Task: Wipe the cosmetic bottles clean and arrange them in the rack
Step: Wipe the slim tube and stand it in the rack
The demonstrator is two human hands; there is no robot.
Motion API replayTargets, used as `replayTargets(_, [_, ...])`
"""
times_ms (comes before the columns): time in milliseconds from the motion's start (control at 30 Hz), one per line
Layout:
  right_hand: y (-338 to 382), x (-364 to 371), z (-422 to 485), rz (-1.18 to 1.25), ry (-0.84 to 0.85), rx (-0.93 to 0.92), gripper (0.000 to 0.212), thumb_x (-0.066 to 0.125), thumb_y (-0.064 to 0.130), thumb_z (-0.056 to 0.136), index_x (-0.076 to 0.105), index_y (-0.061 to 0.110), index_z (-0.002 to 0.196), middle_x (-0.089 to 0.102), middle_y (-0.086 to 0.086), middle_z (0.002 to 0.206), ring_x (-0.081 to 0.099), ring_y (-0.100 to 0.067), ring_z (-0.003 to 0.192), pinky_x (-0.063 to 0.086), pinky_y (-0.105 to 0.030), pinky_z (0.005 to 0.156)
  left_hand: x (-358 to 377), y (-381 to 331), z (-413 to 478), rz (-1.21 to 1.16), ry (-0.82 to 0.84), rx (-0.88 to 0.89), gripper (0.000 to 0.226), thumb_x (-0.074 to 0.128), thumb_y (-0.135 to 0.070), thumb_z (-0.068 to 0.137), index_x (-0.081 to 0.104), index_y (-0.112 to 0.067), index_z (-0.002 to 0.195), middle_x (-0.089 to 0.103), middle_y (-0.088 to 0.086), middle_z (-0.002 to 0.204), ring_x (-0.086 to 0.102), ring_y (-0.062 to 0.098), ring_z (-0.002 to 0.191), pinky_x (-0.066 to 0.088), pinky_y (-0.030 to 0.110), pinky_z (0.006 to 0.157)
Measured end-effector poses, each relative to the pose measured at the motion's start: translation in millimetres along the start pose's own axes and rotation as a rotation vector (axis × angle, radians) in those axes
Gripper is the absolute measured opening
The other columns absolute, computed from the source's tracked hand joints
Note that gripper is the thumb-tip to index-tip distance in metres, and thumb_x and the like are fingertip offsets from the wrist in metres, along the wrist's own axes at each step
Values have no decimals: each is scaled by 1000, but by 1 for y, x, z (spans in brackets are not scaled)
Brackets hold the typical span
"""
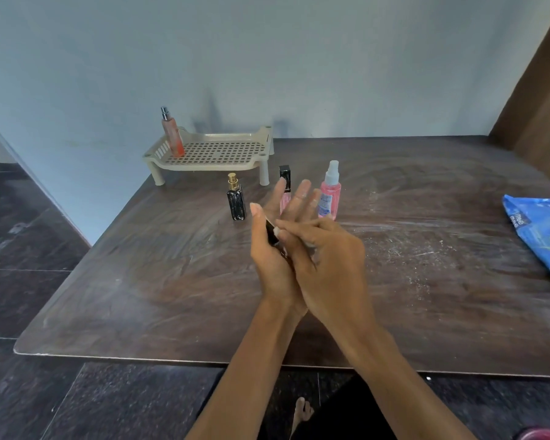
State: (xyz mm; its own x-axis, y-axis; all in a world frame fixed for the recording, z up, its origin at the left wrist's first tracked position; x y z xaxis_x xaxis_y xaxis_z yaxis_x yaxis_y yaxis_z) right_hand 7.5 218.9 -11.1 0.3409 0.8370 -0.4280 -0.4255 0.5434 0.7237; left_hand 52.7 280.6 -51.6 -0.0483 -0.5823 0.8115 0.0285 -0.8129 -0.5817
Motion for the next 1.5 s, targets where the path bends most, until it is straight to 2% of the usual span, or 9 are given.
replayTargets(100, [-10, -7, -17, -2, 3, 26, 24, 68, 18, 92, 73, 26, 113, 69, 11, 91, 65, 0, 83, 47, -6, 76, 1, -12, 3, -3, -35, 80, 65, 32, -58, 98, 55, -6, 130, 67, 18, 128, 63, 29, 122, 46, 55, 105])
replayTargets(200, [-17, -11, -30, 18, -39, 58, 25, 67, 16, 92, 73, 23, 115, 66, 13, 91, 64, -1, 86, 45, -4, 75, 0, -11, 3, 3, -69, 113, 47, 38, -58, 95, 51, -13, 98, 70, 23, 120, 68, 32, 114, 55, 51, 94])
replayTargets(433, [-13, -12, -31, -54, -153, 33, 27, 67, 7, 90, 73, 19, 114, 66, 8, 101, 64, -2, 92, 47, -7, 83, -12, -5, 1, 213, -331, 150, 44, 47, -53, 94, 61, -12, 90, 74, -1, 101, 65, 10, 80, 56, 27, 68])
replayTargets(600, [-7, -18, -29, -57, -182, -6, 26, 70, 6, 88, 75, 18, 111, 69, 8, 101, 64, 0, 95, 45, -6, 86, -5, 5, -3, 59, -165, -43, 53, 32, -64, 97, 64, -35, 127, 74, -9, 112, 58, 8, 85, 53, 27, 78])
replayTargets(700, [-2, -18, -21, -64, -180, -22, 27, 71, 5, 88, 75, 18, 111, 71, 8, 101, 65, 0, 94, 48, -8, 86, 2, 6, -8, -13, -62, -70, 50, 31, -59, 100, 61, -33, 131, 73, -1, 115, 63, 12, 88, 55, 28, 77])
replayTargets(900, [12, -9, -4, -1, -97, -52, 21, 67, 6, 89, 75, 13, 108, 73, 2, 103, 66, -6, 97, 48, -16, 93, 15, 0, -13, -67, -34, -51, 55, 35, -53, 102, 74, -16, 92, 75, 5, 110, 68, 22, 108, 54, 41, 95])
replayTargets(1033, [-2, -16, -15, -45, -115, -37, 21, 70, 9, 89, 76, 18, 108, 73, 8, 97, 67, -5, 92, 54, -24, 84, 10, -17, -3, -117, -167, 39, 56, 42, -49, 102, 55, -13, 61, 78, 7, 94, 76, 16, 90, 56, 42, 95])
replayTargets(1233, [-20, -30, -40, 258, -238, 239, 20, 72, 20, 86, 77, 24, 104, 74, 17, 95, 69, 2, 90, 53, -14, 80, -5, -15, -1, -445, -274, 13, 54, 51, -45, 99, 40, -11, 59, 78, 8, 82, 77, 19, 74, 63, 33, 75])
replayTargets(1500, [-29, -19, -59, 540, -358, 519, 16, 79, 20, 80, 78, 23, 95, 77, 15, 86, 72, 2, 86, 53, -11, 77, -4, -14, 4, -459, -342, 81, 54, 51, -46, 99, 38, -11, 60, 77, 7, 78, 76, 18, 70, 63, 26, 65])
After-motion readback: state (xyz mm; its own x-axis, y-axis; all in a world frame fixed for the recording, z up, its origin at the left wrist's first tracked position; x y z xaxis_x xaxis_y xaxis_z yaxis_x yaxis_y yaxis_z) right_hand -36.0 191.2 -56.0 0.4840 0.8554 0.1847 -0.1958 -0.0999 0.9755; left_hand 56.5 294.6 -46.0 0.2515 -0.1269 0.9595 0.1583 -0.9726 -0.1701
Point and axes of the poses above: each hand's wrist, its own z-axis towards the middle knuckle, its own x-axis out of the palm, y = z × x, the point moved 6 cm from there along z, towards the middle knuckle
